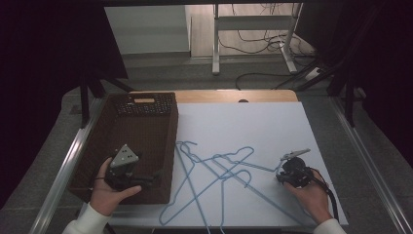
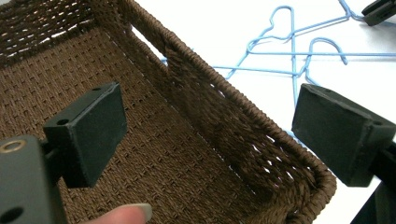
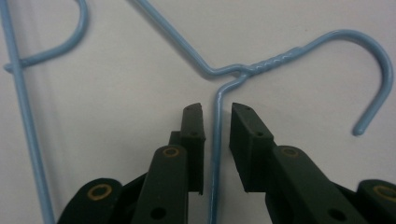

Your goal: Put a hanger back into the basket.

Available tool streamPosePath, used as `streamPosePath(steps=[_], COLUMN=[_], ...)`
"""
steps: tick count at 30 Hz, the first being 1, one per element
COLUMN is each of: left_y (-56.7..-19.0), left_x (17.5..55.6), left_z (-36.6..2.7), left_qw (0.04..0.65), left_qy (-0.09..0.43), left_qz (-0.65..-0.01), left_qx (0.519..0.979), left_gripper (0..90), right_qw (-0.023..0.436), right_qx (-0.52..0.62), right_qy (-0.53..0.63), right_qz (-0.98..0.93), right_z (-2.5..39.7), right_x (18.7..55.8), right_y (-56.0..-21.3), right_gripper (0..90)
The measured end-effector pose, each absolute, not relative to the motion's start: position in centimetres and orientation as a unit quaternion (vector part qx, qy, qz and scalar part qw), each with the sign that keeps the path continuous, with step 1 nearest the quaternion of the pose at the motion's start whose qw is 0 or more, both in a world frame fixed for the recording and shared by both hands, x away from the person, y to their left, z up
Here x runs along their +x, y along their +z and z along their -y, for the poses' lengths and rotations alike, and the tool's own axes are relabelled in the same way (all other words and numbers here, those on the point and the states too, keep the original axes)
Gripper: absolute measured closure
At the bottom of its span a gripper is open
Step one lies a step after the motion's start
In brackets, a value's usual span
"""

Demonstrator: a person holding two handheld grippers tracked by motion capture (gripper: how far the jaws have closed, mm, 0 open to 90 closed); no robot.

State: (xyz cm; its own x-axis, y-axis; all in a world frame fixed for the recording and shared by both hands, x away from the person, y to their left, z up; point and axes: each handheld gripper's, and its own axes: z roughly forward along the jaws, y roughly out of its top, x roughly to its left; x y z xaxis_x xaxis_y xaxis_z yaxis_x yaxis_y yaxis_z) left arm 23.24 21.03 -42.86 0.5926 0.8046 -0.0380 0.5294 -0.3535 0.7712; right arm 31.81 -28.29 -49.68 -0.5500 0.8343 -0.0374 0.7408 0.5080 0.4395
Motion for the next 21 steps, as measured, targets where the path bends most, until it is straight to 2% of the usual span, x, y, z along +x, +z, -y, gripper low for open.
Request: streamPosePath(steps=[3, 5, 10, 16, 21], left_y=[-42.9, -42.8, -42.8, -42.8, -42.8], left_x=[23.2, 23.2, 23.2, 23.2, 23.3], left_z=[-20.9, -20.8, -20.9, -21.0, -21.0], left_qw=[0.388, 0.388, 0.387, 0.388, 0.387], left_qy=[0.177, 0.177, 0.178, 0.179, 0.179], left_qz=[-0.414, -0.413, -0.413, -0.413, -0.415], left_qx=[0.804, 0.805, 0.805, 0.804, 0.804], left_gripper=[10.6, 10.6, 10.7, 10.6, 10.7], right_qw=[0.120, 0.110, 0.111, 0.094, 0.116], right_qx=[0.460, 0.453, 0.430, 0.376, 0.350], right_qy=[0.184, 0.176, 0.161, 0.198, 0.211], right_qz=[-0.861, -0.867, -0.881, -0.900, -0.905], right_z=[28.1, 27.9, 27.5, 27.9, 27.5], right_x=[32.2, 32.5, 32.9, 33.0, 32.6], right_y=[-49.6, -49.6, -49.4, -49.2, -48.4], right_gripper=[77.9, 85.5, 86.7, 87.0, 87.0])
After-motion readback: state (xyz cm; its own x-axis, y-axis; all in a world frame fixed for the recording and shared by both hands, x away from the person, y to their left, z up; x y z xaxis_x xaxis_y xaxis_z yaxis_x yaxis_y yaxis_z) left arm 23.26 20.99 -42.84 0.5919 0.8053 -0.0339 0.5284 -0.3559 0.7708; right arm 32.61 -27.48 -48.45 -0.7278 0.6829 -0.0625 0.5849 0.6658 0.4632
